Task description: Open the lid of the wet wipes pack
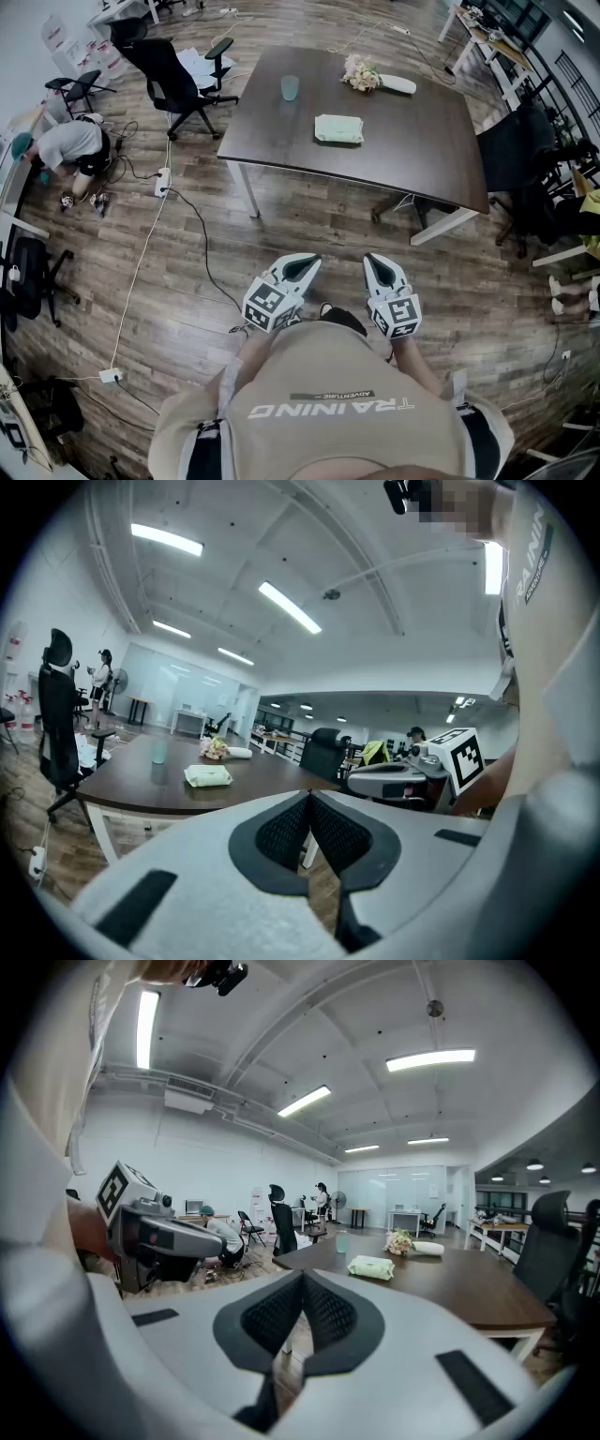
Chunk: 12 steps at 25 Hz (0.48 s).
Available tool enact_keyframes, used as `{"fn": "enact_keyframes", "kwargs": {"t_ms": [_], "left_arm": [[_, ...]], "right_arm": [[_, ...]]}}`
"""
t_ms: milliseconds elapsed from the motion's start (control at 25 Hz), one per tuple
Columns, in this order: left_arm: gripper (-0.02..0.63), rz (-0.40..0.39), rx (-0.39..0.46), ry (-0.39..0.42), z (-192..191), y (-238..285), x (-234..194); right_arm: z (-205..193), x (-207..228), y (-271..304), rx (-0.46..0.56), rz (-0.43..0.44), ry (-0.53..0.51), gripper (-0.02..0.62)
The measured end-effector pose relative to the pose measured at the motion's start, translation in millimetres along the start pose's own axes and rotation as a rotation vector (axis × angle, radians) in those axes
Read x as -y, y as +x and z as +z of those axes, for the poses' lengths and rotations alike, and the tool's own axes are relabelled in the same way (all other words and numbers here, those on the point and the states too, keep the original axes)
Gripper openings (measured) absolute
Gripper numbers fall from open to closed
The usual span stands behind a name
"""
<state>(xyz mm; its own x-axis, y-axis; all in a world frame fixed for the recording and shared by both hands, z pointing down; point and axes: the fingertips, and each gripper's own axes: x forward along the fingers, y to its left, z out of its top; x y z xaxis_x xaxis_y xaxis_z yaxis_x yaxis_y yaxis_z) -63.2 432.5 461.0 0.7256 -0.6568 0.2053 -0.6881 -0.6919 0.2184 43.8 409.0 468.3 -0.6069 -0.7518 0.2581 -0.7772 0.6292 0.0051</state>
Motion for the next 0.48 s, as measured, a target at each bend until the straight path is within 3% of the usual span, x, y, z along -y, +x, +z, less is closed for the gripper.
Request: {"fn": "enact_keyframes", "kwargs": {"t_ms": [280, 480], "left_arm": [[0.009, 0.035, 0.002, -0.027, 2, 4, -41], [0.009, 0.018, 0.021, -0.004, 16, 23, -55]], "right_arm": [[28, 5, 29, 0.057, -0.012, -0.075, 0.012], [34, 29, 45, 0.068, -0.066, 0.000, 0.014]]}}
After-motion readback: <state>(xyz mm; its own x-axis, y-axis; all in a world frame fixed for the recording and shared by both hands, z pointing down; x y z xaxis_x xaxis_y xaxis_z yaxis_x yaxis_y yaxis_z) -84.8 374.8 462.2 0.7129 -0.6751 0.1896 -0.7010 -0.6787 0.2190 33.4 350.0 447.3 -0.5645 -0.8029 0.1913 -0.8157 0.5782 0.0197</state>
